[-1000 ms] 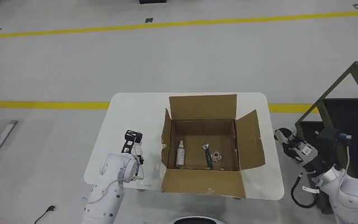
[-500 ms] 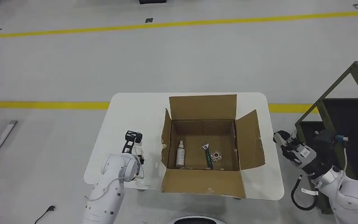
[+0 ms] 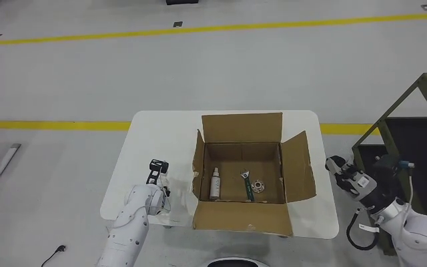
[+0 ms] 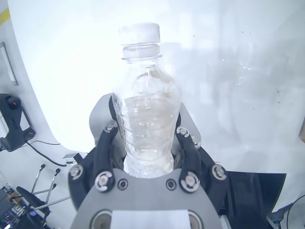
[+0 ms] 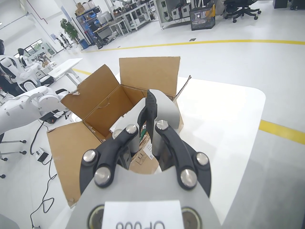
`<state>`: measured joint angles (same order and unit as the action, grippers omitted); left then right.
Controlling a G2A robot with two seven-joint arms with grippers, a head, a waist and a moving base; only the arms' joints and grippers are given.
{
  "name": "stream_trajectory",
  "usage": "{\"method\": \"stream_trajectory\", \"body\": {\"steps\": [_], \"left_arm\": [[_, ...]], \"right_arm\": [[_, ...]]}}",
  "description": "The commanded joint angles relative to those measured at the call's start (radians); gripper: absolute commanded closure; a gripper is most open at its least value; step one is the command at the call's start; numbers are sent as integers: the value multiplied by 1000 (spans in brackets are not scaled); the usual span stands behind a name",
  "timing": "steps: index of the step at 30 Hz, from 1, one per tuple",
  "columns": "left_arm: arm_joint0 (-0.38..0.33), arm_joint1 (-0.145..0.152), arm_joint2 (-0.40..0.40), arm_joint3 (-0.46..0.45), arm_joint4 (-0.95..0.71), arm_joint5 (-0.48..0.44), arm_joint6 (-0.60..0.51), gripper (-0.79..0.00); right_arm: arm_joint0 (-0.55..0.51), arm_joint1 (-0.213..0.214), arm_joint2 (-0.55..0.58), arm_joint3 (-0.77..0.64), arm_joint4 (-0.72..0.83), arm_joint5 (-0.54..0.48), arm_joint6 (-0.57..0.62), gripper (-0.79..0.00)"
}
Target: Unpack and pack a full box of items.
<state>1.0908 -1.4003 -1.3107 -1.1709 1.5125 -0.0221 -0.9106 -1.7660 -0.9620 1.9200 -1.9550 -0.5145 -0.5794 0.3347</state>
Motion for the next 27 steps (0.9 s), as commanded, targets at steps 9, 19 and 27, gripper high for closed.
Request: {"method": "stream_trajectory", "body": {"steps": [9, 19, 27], "left_arm": [[-35, -4, 23, 59, -5, 6, 0, -785], [-6, 1, 5, -45, -21, 12, -24, -785], [83, 15, -42, -273, -47, 0, -83, -785]], "right_arm": [[13, -1, -4, 0, 2, 4, 16, -68], [27, -1, -9, 2, 23, -2, 40, -240], [65, 5, 17, 24, 150, 37, 131, -403]]}}
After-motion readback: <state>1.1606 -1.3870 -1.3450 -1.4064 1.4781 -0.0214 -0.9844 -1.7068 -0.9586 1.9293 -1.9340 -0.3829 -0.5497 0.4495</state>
